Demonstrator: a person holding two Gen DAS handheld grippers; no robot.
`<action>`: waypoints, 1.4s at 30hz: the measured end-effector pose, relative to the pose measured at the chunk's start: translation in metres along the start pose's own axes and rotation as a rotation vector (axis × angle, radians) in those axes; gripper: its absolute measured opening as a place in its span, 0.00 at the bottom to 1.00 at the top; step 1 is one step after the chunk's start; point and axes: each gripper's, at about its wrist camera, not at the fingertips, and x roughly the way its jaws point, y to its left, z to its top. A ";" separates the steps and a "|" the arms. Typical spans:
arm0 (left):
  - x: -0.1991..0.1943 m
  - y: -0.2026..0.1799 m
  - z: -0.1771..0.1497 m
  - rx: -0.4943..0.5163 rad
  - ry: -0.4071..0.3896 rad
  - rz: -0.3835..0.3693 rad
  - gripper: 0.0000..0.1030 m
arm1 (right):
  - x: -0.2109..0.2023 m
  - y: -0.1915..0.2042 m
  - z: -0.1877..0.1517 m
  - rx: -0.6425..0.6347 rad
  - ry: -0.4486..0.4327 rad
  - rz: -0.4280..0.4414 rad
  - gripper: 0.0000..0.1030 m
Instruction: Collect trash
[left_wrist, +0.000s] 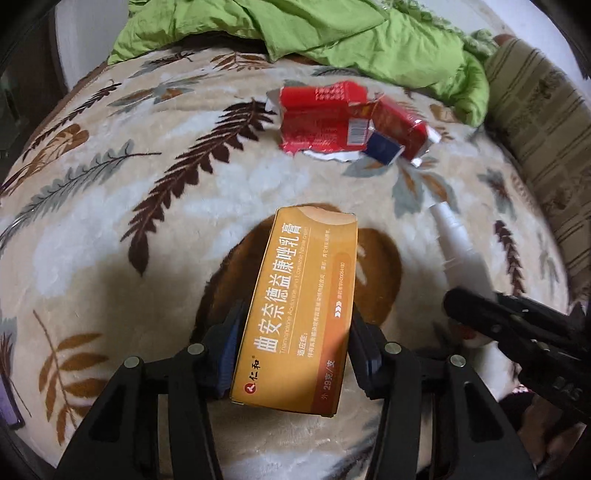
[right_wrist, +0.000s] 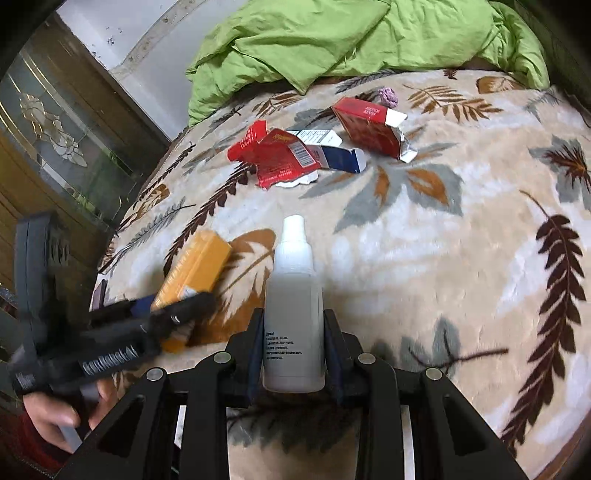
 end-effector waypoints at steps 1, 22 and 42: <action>0.002 -0.001 0.000 -0.002 -0.008 0.009 0.48 | 0.001 0.001 0.000 -0.005 0.001 -0.010 0.31; -0.004 -0.002 0.001 0.002 -0.158 0.028 0.49 | 0.014 0.008 0.000 -0.038 0.019 -0.089 0.31; -0.027 -0.019 -0.006 0.047 -0.322 0.132 0.49 | -0.007 0.003 0.009 -0.043 -0.112 -0.150 0.31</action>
